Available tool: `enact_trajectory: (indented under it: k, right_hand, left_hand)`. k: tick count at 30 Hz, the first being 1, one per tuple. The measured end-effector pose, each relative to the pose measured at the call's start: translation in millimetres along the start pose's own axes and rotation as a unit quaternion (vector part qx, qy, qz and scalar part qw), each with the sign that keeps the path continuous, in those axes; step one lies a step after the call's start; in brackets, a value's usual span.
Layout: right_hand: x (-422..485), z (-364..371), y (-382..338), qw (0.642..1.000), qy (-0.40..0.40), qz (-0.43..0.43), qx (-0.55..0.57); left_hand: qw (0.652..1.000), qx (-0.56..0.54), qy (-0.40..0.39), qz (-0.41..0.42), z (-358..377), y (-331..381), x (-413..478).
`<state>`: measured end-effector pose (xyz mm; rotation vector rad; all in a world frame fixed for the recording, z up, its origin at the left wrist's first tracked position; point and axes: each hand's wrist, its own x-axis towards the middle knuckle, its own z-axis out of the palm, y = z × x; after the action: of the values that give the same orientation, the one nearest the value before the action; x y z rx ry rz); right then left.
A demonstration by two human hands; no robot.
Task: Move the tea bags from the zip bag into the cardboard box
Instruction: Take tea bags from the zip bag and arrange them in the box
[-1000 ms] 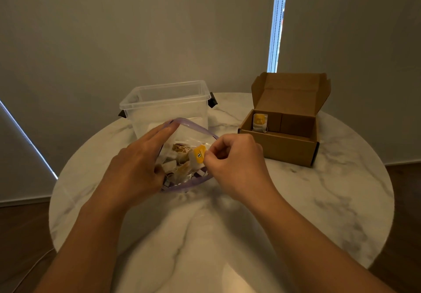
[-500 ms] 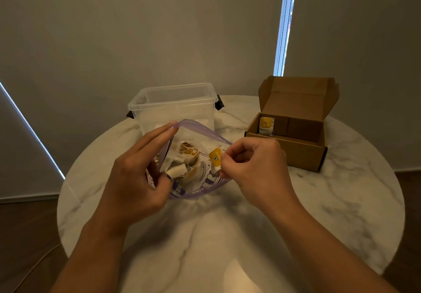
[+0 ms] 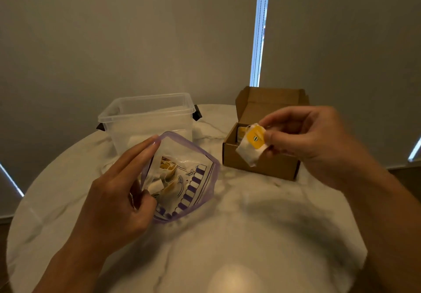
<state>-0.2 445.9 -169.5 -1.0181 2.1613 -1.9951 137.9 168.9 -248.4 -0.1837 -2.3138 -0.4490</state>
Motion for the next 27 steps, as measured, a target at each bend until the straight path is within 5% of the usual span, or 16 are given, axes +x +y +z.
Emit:
enact_trajectory:
  k: [6, 13, 19, 27]
  right_hand:
    - [69, -28, 24, 0.989, 0.039, 0.013, -0.139]
    - [141, 0, 84, 0.908, -0.054, 0.029, -0.415]
    - [167, 6, 120, 0.878, -0.088, 0.071, -0.466]
    - [173, 9, 130, 0.860, -0.045, 0.027, -0.507]
  left_hand:
    - [1.000, -0.010, 0.000, 0.004, 3, 3, 1]
    - [1.000, -0.011, 0.002, 0.002, 3, 2, 1]
    - [1.000, -0.022, 0.002, -0.001, 2, 2, 0]
    - [1.000, -0.029, -0.005, -0.002, 2, 2, 0]
